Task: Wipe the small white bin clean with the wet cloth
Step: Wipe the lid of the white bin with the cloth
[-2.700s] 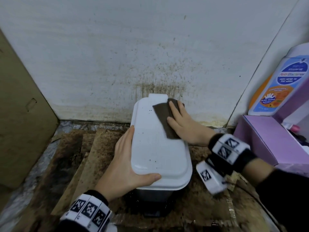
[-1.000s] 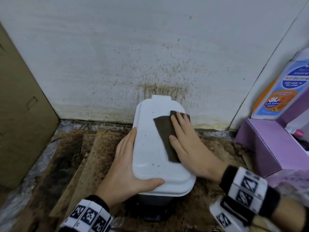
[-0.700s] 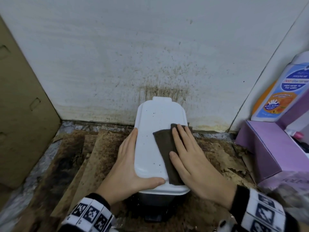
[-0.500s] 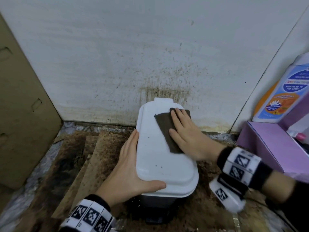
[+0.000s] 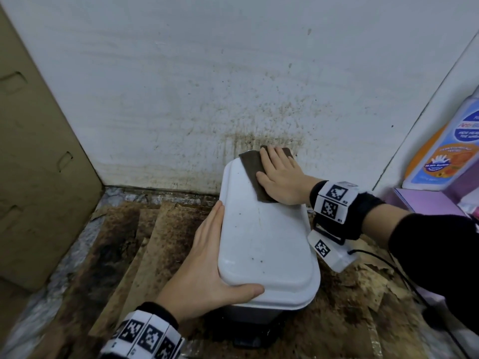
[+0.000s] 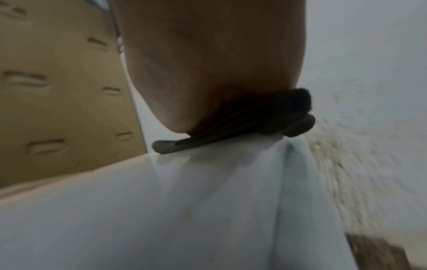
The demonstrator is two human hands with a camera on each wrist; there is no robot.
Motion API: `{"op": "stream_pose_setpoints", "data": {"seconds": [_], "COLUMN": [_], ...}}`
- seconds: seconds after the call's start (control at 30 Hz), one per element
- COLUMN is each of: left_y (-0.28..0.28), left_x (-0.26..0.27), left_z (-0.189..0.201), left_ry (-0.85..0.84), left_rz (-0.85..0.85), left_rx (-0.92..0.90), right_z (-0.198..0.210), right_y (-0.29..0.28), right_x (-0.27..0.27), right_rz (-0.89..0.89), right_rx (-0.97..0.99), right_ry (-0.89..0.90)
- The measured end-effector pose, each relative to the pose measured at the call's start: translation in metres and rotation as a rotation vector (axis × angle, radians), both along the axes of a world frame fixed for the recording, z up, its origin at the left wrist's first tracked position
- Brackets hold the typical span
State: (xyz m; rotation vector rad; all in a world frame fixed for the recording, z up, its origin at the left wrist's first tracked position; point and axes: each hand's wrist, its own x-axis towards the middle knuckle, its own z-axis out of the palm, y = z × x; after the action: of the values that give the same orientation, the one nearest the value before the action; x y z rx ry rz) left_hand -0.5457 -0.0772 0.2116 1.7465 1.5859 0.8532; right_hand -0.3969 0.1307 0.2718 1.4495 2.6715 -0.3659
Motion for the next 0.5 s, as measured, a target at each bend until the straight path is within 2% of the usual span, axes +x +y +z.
{"op": "stream_pose_setpoints", "data": {"seconds": [0.1, 0.2, 0.3, 0.37, 0.43, 0.5], "left_y": [0.0, -0.001, -0.001, -0.001, -0.002, 0.001], "left_x": [0.001, 0.002, 0.003, 0.001, -0.003, -0.007], "left_z": [0.0, 0.0, 0.002, 0.004, 0.01, 0.022], "left_ry": [0.005, -0.008, -0.01, 0.023, 0.059, 0.035], "left_rz": [0.01, 0.009, -0.004, -0.018, -0.011, 0.054], "left_rx": [0.0, -0.003, 0.008, -0.019, -0.076, -0.092], "right_z": [-0.002, 0.001, 0.022, 0.041, 0.049, 0.044], "right_y": [-0.016, -0.029, -0.031, -0.034, -0.038, -0.045], "right_x": [-0.009, -0.013, -0.005, 0.013, 0.035, 0.054], "right_rz": [0.061, 0.104, 0.101, 0.015, -0.037, -0.06], "right_rx": [0.003, -0.103, -0.252, -0.344, -0.276, -0.13], "right_ry": [-0.024, -0.039, 0.13, 0.316, 0.446, 0.487]}}
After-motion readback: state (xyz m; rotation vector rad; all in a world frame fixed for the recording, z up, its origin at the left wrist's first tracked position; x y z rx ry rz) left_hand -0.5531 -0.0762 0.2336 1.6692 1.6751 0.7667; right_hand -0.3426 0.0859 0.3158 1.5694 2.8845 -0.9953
